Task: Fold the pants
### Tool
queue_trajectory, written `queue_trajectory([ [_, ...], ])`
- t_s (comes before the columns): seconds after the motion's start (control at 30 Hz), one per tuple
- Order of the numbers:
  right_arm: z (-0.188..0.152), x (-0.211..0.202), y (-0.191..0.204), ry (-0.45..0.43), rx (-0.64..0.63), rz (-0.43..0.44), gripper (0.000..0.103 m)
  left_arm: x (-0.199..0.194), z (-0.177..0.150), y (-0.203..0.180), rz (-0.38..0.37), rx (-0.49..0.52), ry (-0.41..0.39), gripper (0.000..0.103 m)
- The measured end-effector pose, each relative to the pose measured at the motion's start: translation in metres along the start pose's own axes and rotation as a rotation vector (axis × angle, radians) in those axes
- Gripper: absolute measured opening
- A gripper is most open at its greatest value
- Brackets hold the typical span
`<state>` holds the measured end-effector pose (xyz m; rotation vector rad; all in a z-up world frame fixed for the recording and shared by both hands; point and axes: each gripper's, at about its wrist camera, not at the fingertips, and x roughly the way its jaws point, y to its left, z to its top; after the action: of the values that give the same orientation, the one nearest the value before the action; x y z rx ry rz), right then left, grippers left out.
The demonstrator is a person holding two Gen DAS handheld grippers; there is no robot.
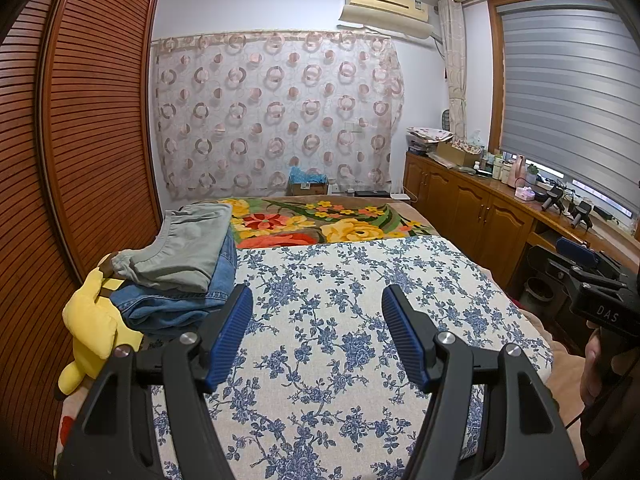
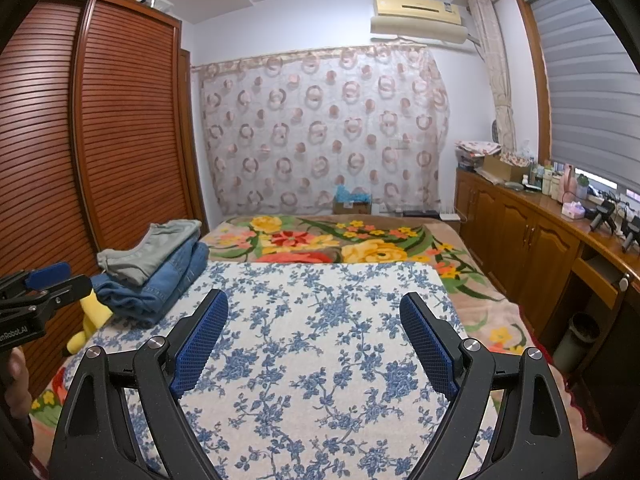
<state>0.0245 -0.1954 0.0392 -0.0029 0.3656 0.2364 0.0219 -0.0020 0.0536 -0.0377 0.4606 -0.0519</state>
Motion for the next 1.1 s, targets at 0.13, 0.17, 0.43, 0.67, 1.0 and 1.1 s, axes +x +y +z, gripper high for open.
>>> queue_trajectory([
  [0.13,0.0002,0.0006,-0.0001,0.0,-0.001,0.001,0.09,-0.0002,0.0001,0.0001,0.0,0.001,0.0,0.067],
  [0.17,-0.0002,0.0003,0.001,0.0,-0.003,0.001,0.09,-0.0001,0.0001,0.0003,0.0,0.001,-0.001,0.067],
  [0.43,-0.0001,0.0003,0.001,0.0,-0.001,0.001,0.09,-0.0001,0.0004,-0.0003,0.0,0.001,-0.001,0.067],
  [0.67,-0.0004,0.0002,0.0011,0.002,-0.002,0.001,0.09,0.0002,0.0002,0.0003,0.002,0.0,0.001,0.068],
  [1.0,-0.0005,0.0001,0.0015,0.002,-0.002,0.001,0.09,0.0028,-0.0012,0.0057,0.006,-0.004,0.0,0.068],
  [1.1,-0.0004,0.0002,0.0016,0.002,-0.002,0.001,0.09,0.0028,-0.0012,0.0057,0.007,-0.003,0.0,0.068],
])
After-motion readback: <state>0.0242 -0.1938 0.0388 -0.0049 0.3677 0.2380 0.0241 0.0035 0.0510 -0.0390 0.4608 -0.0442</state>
